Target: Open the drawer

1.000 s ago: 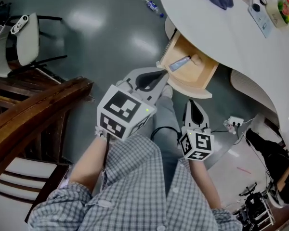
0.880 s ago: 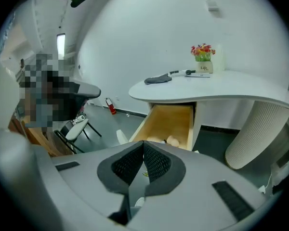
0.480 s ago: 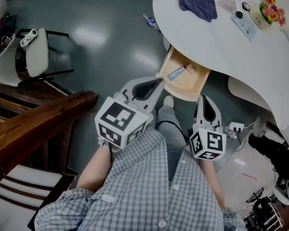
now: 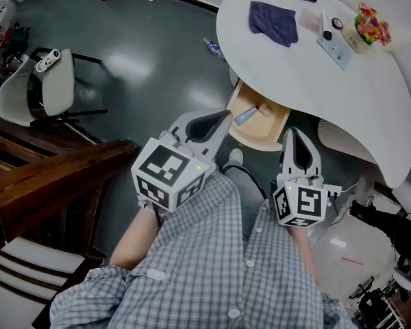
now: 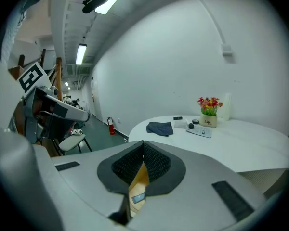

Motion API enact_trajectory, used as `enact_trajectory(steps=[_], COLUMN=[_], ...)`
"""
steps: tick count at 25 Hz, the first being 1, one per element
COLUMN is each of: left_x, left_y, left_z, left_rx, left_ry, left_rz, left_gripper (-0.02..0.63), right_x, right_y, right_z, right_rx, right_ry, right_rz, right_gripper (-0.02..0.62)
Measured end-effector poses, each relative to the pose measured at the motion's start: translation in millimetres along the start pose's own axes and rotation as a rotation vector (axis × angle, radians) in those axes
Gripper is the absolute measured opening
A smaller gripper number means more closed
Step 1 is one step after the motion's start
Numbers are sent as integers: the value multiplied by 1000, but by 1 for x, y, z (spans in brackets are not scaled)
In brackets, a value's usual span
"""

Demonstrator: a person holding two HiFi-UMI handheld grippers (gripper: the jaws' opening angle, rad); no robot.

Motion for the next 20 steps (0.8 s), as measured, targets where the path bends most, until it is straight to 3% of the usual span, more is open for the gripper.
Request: enact_trajectory(steps=[20], left_x=[-1], left_y=[23], left_z=[-16], left_rx=[-34], left_ry=[-21], left_rz=[-50], left_gripper=[3], right_x=[4], right_y=[32], right_z=[2], right_rx=[32], right_ry=[51], right_rz=[-93], right_gripper=[9])
Point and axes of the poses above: the fingertips, and each gripper's own axes: x backward along the fingers, z to its left, y out of its top, the point moved 9 cm from there along x, backward along the fingers, and after that the axes turned 4 degrees about -x, right-handed, at the moved point
